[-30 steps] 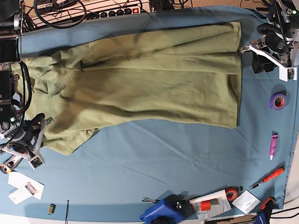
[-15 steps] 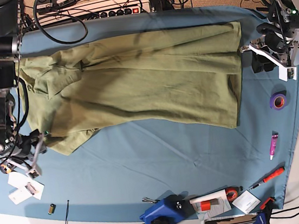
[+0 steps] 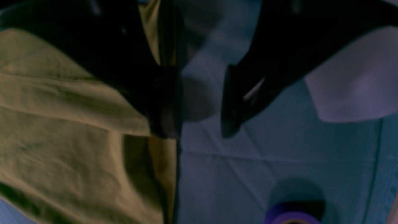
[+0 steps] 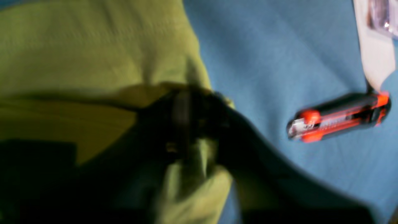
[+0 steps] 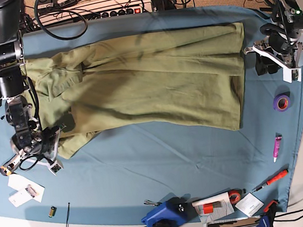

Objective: Layout the t-shirt on the table in an organized manner, then fold the t-shirt properly
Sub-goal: 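Lift the hem corner with the right gripper and fold it inward, then release and regrasp the shirt edge with the right gripper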

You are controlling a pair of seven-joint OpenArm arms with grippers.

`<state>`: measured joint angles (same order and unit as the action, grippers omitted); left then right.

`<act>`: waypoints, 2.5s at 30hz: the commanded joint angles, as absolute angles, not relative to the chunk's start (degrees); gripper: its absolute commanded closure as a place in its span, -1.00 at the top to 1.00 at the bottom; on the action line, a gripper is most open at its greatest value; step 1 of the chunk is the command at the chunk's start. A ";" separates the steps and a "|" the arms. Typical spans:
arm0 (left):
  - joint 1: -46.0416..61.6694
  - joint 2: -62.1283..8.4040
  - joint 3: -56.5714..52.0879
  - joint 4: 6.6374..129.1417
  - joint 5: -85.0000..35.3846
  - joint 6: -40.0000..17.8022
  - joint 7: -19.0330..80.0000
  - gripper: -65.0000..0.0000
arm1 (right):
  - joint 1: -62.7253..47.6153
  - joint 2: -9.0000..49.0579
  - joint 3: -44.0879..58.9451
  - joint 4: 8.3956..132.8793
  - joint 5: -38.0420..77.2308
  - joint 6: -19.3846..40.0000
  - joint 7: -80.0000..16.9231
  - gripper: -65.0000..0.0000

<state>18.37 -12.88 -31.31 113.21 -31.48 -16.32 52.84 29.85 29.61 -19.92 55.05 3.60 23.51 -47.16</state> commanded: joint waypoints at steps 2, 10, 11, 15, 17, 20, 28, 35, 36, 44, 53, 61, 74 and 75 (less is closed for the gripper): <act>18.09 -13.47 -31.64 114.04 -32.14 -16.51 51.55 -0.33 | 31.44 30.98 -19.40 55.70 1.52 19.03 -50.61 -1.00; 18.09 -13.47 -31.64 114.04 -32.14 -16.51 51.29 -0.33 | 31.40 31.79 -19.40 61.25 -0.47 14.59 -56.10 -1.00; 18.09 -13.47 -31.64 114.04 -32.14 -16.51 51.29 -0.33 | 31.40 31.94 -19.40 62.63 -0.43 14.02 -55.94 -1.00; 18.09 -13.47 -31.64 114.04 -32.12 -16.51 51.33 -0.33 | 31.09 32.08 -19.40 69.01 2.22 13.47 -56.45 -1.00; 18.09 -13.47 -31.64 114.04 -32.12 -16.51 51.35 -0.33 | 30.63 32.08 -19.40 72.27 4.75 13.50 -58.39 -1.00; 18.09 -13.47 -31.64 114.04 -32.12 -16.51 51.37 -0.33 | 29.10 32.12 -19.40 77.10 5.10 13.45 -62.41 -1.00; 18.11 -13.47 -31.64 114.04 -32.12 -16.51 51.40 -0.33 | 20.14 33.04 -19.22 90.24 2.68 11.31 -68.03 -1.00; 18.09 -13.47 -31.64 114.04 -32.12 -16.51 51.37 -0.33 | 8.01 33.01 -12.67 97.45 1.23 10.61 -68.49 -1.00; 18.09 -13.47 -31.64 114.04 -32.12 -16.51 51.40 -0.33 | 6.31 33.01 -11.31 98.35 1.26 10.61 -68.20 -1.00; 18.09 -13.47 -31.64 114.04 -32.12 -16.51 51.37 -0.33 | -0.12 33.01 -5.06 101.21 1.43 10.72 -62.85 -1.00; 18.09 -13.47 -31.64 114.04 -32.12 -16.51 51.37 -0.33 | 0.01 32.99 -5.06 101.27 -0.08 11.73 -67.94 -0.31; 18.09 -13.47 -31.64 114.04 -32.12 -16.53 51.35 -0.33 | -0.03 33.01 -5.06 109.51 -0.69 11.53 -72.51 -0.31; 18.09 -13.47 -31.64 114.04 -32.12 -16.49 51.33 -0.33 | 2.42 33.04 -5.06 109.73 -1.34 15.53 -65.21 -0.30; 18.09 -13.47 -31.64 114.04 -32.12 -16.49 51.37 -0.33 | 3.03 33.01 -5.08 108.33 -1.32 16.25 -64.86 -0.30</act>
